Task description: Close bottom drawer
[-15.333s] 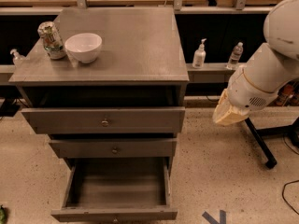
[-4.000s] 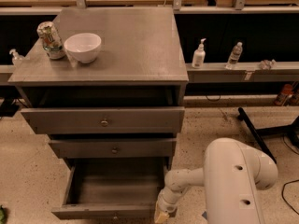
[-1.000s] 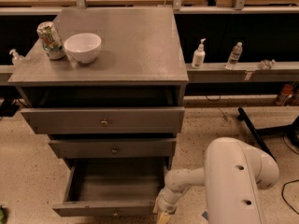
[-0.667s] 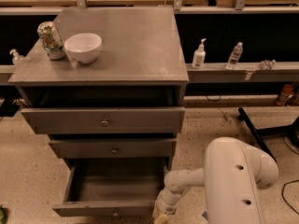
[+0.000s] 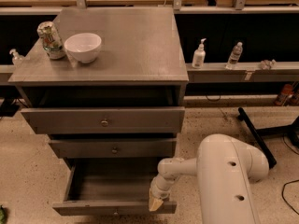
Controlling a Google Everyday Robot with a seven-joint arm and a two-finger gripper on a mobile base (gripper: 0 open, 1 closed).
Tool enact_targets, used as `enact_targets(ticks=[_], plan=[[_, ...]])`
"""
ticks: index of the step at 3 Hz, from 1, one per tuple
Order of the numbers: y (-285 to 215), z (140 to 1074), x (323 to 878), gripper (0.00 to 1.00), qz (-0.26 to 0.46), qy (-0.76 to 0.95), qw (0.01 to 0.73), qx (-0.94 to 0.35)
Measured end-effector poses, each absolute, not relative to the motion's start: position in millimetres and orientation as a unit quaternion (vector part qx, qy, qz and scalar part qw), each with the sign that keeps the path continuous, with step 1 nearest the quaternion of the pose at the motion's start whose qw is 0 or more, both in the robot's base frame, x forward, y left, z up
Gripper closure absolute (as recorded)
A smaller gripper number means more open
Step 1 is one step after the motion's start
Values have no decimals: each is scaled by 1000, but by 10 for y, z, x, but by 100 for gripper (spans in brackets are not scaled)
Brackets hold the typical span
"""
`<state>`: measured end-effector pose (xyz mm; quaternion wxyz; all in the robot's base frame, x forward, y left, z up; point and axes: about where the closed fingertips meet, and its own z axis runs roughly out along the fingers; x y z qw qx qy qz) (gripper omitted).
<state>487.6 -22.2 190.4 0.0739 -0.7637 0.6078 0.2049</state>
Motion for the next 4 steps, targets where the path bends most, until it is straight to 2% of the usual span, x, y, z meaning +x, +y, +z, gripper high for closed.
enact_targets(ticks=[4], plan=[[-221,1904,4877,100,205,608,74,-764]])
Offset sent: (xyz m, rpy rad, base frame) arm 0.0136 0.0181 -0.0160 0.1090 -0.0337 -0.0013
